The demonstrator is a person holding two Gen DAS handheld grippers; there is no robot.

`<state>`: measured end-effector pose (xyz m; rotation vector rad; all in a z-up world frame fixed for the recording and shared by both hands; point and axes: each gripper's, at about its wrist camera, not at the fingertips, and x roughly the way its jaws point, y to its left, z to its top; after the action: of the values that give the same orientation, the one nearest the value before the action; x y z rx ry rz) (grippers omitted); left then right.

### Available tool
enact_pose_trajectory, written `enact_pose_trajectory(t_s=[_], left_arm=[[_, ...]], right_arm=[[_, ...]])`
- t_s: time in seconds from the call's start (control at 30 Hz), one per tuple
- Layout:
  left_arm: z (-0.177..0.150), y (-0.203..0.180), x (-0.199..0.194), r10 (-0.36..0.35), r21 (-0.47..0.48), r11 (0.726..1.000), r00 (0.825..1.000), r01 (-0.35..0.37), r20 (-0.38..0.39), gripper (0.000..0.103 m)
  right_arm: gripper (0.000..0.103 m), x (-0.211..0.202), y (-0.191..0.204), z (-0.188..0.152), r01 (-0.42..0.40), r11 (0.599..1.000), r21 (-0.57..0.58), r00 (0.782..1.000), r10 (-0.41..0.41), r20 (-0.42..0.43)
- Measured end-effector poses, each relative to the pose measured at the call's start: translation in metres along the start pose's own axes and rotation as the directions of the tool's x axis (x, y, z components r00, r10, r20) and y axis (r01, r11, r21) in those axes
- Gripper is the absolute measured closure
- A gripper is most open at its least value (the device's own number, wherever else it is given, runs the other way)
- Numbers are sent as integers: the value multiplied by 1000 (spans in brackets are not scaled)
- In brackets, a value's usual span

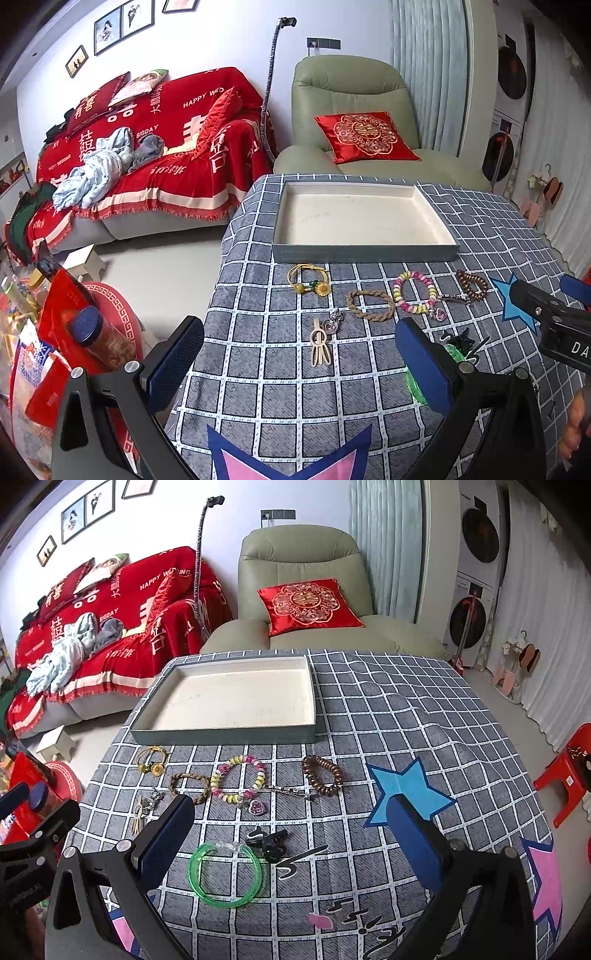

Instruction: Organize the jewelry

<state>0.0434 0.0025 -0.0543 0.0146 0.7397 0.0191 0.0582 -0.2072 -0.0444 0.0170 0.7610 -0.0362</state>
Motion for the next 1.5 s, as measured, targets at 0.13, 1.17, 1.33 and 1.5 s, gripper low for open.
enact_pose_trajectory(t_s=[0.13,1.17,1.33,1.5], left_arm=[[-1,0,2,-2,-5,1000,1000,2,-9,0],[-2,-2,1,-2,5,1000,1000,2,-16,0],[-2,-2,2,-1,5,1000,1000,1,-16,0],[-2,-3,2,-1,2,1000,1000,1,-16,0]], right_arm=[[0,0,-1,-1,1,1000,2,1000,-1,1],[0,-8,-2,-4,13,1000,1,999,-13,31],[0,-10,-1,-4,18,1000,-5,999,-18,41],[0,-12,0,-3,23,1000,-11,999,-22,49]])
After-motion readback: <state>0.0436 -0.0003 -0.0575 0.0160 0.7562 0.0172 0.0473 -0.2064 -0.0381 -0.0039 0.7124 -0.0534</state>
